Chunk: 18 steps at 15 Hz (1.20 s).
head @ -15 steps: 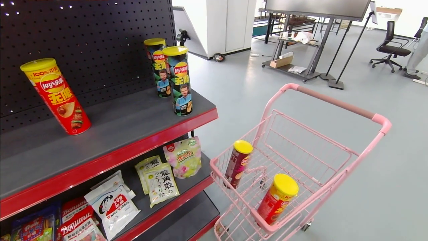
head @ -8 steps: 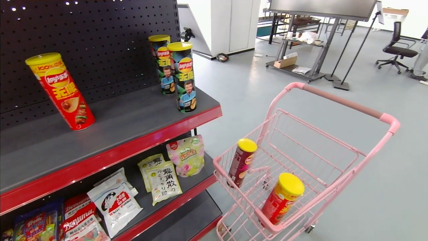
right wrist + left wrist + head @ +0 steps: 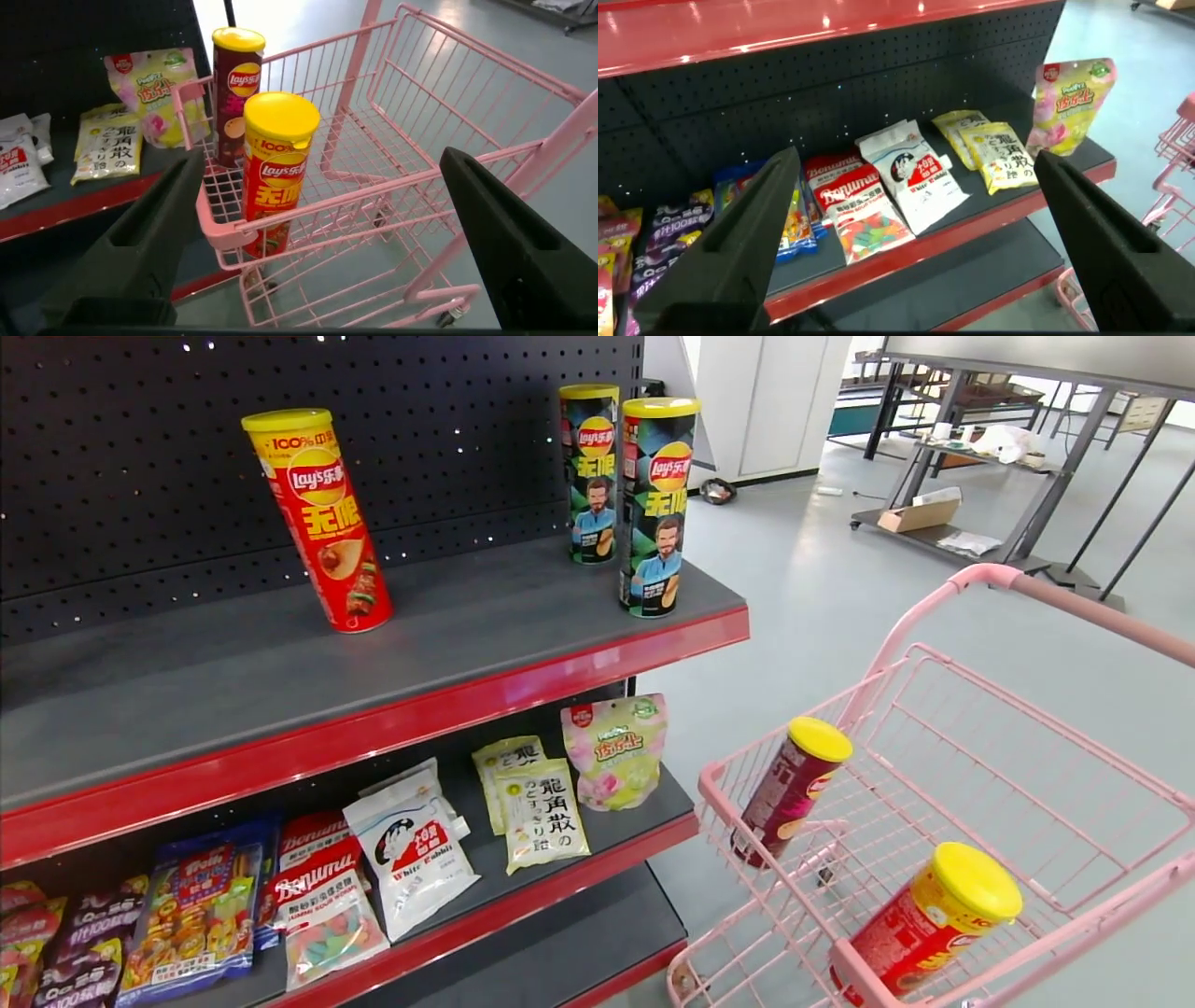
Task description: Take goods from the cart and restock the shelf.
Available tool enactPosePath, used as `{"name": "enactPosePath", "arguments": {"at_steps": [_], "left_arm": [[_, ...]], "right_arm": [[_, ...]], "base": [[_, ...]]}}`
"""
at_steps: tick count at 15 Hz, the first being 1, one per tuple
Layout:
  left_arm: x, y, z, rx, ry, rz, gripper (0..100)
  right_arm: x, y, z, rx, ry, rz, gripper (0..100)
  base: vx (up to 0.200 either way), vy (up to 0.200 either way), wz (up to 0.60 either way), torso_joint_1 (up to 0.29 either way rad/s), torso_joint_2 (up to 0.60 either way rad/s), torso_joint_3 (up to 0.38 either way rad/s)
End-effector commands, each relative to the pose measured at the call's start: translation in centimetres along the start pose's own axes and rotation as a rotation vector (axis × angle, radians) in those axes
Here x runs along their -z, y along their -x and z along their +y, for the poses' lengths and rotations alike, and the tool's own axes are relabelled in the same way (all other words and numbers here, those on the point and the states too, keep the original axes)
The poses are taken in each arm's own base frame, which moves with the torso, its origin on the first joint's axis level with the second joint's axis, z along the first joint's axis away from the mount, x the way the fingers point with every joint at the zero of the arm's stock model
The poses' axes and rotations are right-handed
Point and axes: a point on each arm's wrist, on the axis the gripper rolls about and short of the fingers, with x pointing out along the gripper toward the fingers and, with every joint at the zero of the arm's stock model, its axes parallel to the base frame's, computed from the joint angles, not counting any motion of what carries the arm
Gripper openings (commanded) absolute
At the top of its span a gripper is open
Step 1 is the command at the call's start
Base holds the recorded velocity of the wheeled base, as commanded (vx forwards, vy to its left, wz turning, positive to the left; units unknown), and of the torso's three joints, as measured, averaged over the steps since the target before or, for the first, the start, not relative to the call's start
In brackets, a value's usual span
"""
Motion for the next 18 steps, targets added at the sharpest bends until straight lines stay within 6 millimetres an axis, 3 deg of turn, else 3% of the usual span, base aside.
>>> {"name": "enactPosePath", "arguments": {"at_steps": [1, 5, 9, 18], "left_arm": [[0.0, 0.0, 0.0, 0.0, 0.0, 0.0, 100], [0.0, 0.0, 0.0, 0.0, 0.0, 0.0, 100], [0.0, 0.0, 0.0, 0.0, 0.0, 0.0, 100], [0.0, 0.0, 0.0, 0.0, 0.0, 0.0, 100]], "right_arm": [[-0.01, 0.0, 0.0, -0.001, 0.001, -0.001, 100], [-0.02, 0.0, 0.0, -0.001, 0.0, -0.002, 100], [-0.02, 0.0, 0.0, -0.001, 0.0, -0.002, 100], [-0.27, -0.55, 0.06, 0.048, 0.042, 0.068, 100]], "base": [[0.0, 0.0, 0.0, -0.007, 0.07, 0.022], [0.0, 0.0, 0.0, 0.0, 0.0, 0.0], [0.0, 0.0, -0.6, -0.002, 0.0, 0.008], [0.0, 0.0, 0.0, 0.0, 0.0, 0.0]]}}
